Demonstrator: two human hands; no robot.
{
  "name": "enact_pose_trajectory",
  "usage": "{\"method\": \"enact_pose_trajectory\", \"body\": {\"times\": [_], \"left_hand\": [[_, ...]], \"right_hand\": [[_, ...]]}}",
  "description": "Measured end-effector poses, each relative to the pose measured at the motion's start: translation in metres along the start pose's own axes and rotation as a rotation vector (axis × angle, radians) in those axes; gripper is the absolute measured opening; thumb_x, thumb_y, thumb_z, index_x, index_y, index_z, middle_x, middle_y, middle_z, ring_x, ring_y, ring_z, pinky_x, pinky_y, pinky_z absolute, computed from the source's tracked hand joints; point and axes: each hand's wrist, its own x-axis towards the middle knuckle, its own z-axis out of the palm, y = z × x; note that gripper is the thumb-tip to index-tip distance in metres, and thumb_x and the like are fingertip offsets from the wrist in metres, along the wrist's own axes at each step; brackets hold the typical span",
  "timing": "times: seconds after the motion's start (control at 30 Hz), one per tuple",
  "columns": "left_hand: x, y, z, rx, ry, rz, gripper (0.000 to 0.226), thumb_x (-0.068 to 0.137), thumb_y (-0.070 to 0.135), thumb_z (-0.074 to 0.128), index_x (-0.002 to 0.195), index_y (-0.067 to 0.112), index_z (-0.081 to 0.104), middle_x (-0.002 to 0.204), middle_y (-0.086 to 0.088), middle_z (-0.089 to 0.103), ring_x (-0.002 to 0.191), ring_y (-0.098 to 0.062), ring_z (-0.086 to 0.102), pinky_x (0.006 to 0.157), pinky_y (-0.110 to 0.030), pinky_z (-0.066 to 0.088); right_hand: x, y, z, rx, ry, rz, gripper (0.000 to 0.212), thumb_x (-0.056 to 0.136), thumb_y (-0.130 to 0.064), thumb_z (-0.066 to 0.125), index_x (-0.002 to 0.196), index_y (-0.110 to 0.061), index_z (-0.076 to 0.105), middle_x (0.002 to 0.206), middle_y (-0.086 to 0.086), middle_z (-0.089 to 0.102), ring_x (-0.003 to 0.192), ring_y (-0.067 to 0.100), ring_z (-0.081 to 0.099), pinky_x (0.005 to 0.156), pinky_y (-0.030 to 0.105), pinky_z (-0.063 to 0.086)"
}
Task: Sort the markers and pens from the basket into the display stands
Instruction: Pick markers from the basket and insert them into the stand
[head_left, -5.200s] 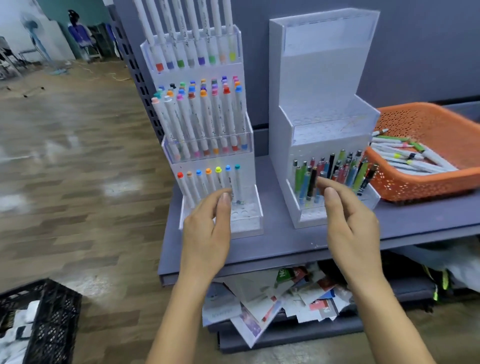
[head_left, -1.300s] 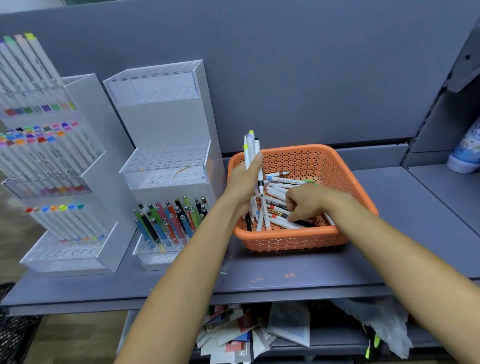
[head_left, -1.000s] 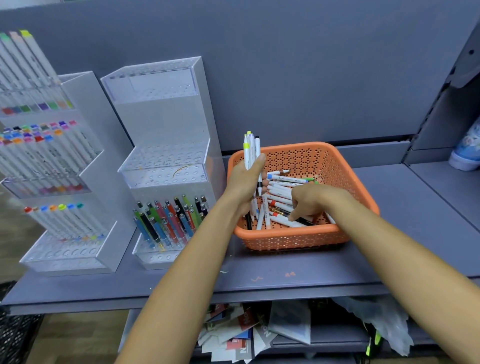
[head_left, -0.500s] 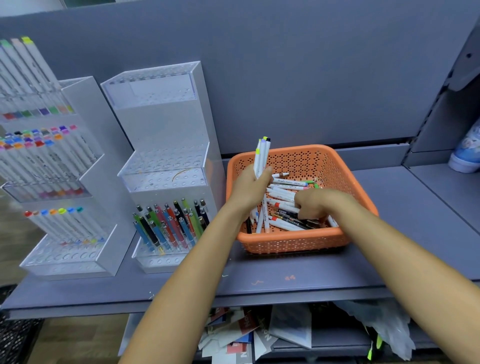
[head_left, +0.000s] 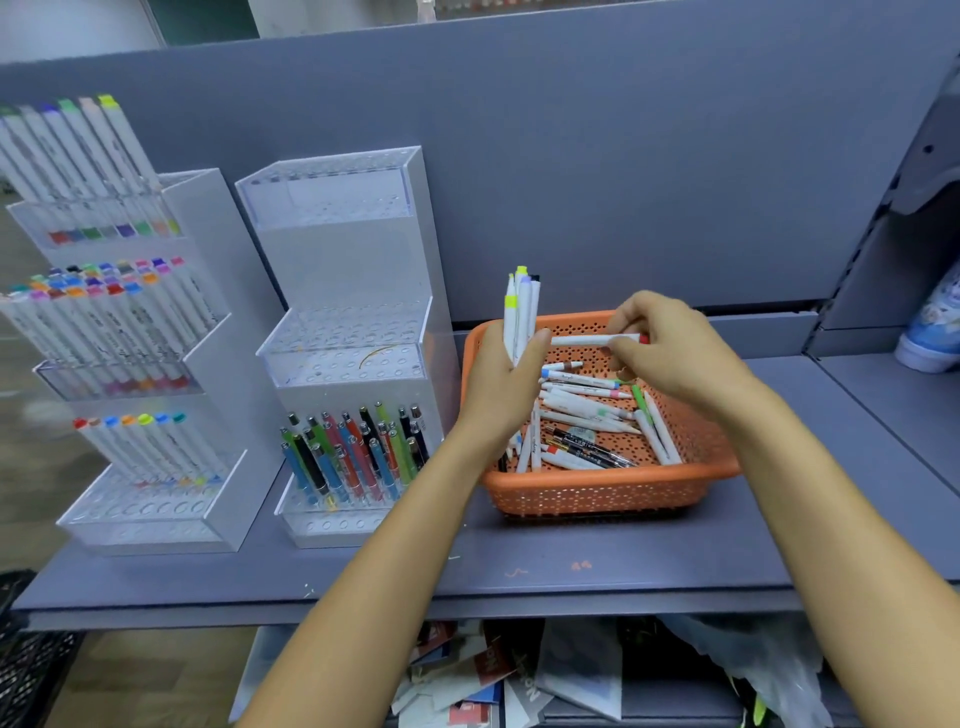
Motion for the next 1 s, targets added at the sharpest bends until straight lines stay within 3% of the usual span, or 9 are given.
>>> {"method": "enact_pose_trajectory", "body": {"times": [0.13,0.2,0.3,0.43,0.53,0.77,0.87,1.0], "left_hand": [[-0.017,0.017,-0.02,-0.2,-0.008,-0.059,0.017,0.096,0.034,0.05,0.087,0.02,0.046,0.069,0.0,0.04,0.05,-0.008,0.034,0.045,-0.018,0.034],[-0.026,0.024,-0.037,-0.352,-0.062,-0.112,0.019,0.099,0.03,0.046,0.087,0.016,0.042,0.064,0.001,0.036,0.044,-0.006,0.026,0.038,-0.015,0.025],[-0.041,0.027,-0.065,-0.478,-0.111,-0.155,0.015,0.101,0.027,0.043,0.097,0.012,0.045,0.061,0.004,0.041,0.043,-0.004,0.027,0.038,-0.015,0.023],[-0.056,0.019,-0.107,-0.461,-0.041,-0.158,0.012,0.099,0.022,0.046,0.092,0.013,0.048,0.059,0.008,0.046,0.042,-0.005,0.031,0.039,-0.016,0.023],[-0.063,0.009,-0.141,-0.418,0.018,-0.155,0.021,0.098,0.022,0.048,0.079,0.016,0.042,0.056,0.006,0.04,0.041,-0.006,0.028,0.039,-0.018,0.021],[-0.073,-0.019,-0.222,-0.581,0.026,-0.235,0.022,0.093,0.034,0.047,0.089,0.013,0.044,0.06,0.004,0.045,0.039,-0.005,0.029,0.035,-0.014,0.022],[-0.075,-0.032,-0.253,-0.674,0.072,-0.267,0.022,0.094,0.03,0.045,0.096,0.008,0.049,0.06,0.002,0.048,0.038,-0.005,0.03,0.034,-0.015,0.019],[-0.078,-0.05,-0.286,-0.605,0.161,-0.276,0.02,0.1,0.023,0.041,0.103,0.007,0.053,0.061,0.004,0.053,0.04,-0.006,0.033,0.036,-0.015,0.022]], "right_hand": [[-0.019,-0.026,0.0,0.289,0.088,-0.073,0.008,0.083,-0.022,0.07,0.08,-0.021,0.063,0.065,-0.003,0.066,0.061,0.015,0.065,0.062,0.037,0.056],[-0.026,-0.039,0.005,0.454,0.111,-0.095,0.007,0.082,-0.018,0.072,0.081,-0.015,0.066,0.062,-0.003,0.06,0.057,0.013,0.056,0.054,0.029,0.05],[-0.032,-0.059,0.017,0.677,0.12,-0.097,0.005,0.085,-0.012,0.068,0.083,-0.007,0.068,0.062,-0.003,0.056,0.059,0.007,0.052,0.054,0.022,0.046],[-0.033,-0.086,0.044,0.885,0.092,-0.056,0.009,0.088,-0.008,0.064,0.083,-0.015,0.068,0.067,-0.01,0.064,0.066,0.004,0.062,0.06,0.02,0.052],[-0.034,-0.111,0.068,1.052,0.073,-0.037,0.015,0.086,0.0,0.062,0.092,-0.013,0.064,0.07,-0.001,0.065,0.067,0.011,0.065,0.061,0.021,0.053],[-0.037,-0.179,0.135,1.018,0.088,-0.074,0.027,0.084,0.0,0.067,0.095,-0.019,0.052,0.081,0.018,0.069,0.076,0.025,0.07,0.069,0.03,0.057],[-0.037,-0.201,0.163,0.965,0.089,-0.104,0.023,0.085,-0.002,0.066,0.096,-0.019,0.055,0.084,0.013,0.068,0.078,0.023,0.071,0.071,0.032,0.058],[-0.035,-0.223,0.196,0.833,0.158,-0.184,0.026,0.085,-0.001,0.065,0.096,-0.024,0.059,0.086,-0.004,0.062,0.077,0.013,0.069,0.072,0.034,0.059]]}}
